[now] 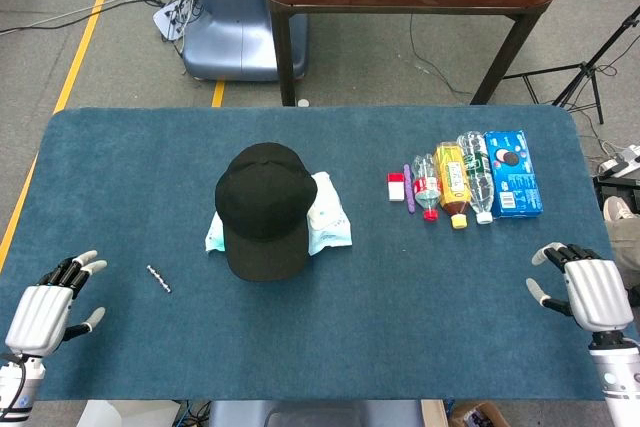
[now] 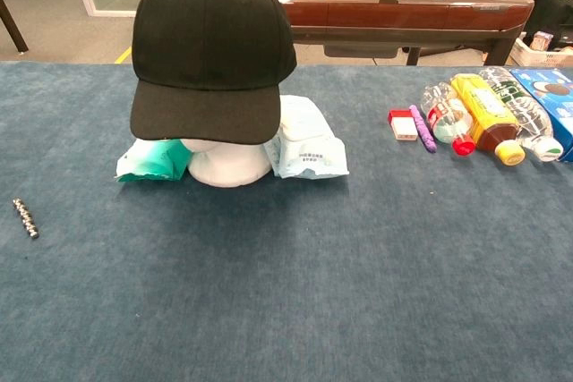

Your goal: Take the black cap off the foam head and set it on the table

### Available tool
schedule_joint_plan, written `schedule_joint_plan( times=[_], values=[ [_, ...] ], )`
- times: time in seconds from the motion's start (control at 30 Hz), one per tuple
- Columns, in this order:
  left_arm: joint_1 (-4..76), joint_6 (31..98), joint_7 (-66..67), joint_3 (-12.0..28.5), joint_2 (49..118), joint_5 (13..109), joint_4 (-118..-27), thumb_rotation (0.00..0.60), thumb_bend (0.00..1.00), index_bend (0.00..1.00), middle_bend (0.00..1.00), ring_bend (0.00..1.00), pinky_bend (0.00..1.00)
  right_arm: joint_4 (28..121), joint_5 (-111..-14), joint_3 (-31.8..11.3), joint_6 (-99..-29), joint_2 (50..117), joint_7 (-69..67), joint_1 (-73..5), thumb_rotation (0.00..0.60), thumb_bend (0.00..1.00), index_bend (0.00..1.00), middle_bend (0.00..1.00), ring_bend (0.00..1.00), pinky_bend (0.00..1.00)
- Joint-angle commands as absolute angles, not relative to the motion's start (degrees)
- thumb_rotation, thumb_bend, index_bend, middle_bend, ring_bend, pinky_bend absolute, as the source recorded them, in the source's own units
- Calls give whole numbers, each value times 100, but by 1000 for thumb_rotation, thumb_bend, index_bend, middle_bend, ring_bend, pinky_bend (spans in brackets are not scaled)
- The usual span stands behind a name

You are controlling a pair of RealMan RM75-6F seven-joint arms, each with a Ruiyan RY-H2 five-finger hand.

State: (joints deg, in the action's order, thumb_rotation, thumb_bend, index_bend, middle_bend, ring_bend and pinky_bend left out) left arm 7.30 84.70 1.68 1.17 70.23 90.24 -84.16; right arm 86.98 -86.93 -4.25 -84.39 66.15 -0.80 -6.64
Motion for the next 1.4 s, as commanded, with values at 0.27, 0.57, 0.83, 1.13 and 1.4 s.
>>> schedule_joint_plan(
  times=[0.27,0.57,0.83,1.13,1.4],
  values=[
    [688,8626,227,124,7053,9048,-8450,600,204,254,155,154,346,8760,-8656,-405,-8242,6576,-17,-748,600,271,487,455,410,480],
    [816,8794,359,44,7120,9599,-8794,600,203,333,270,256,427,8816,-8754,-386,-8470,6536,-114,-649,600,270,487,455,410,480],
    [1199,8845,429,106,7416,10273,-8777,600,121,515,575,442,521,8789,-8682,-445,-8541,6478,-315,-607,600,270,487,455,410,480],
    [1620,8693,691,284,7799,10545,-8820,600,39,570,659,506,534,8749,-8598,-495,-8542,6404,-539,-585,600,270,487,456,410,480],
    [1940,8329,901,333,8052,10526,-8801,600,24,567,667,514,543,8726,-8561,-519,-8545,6355,-682,-566,600,270,487,455,410,480]
  ],
)
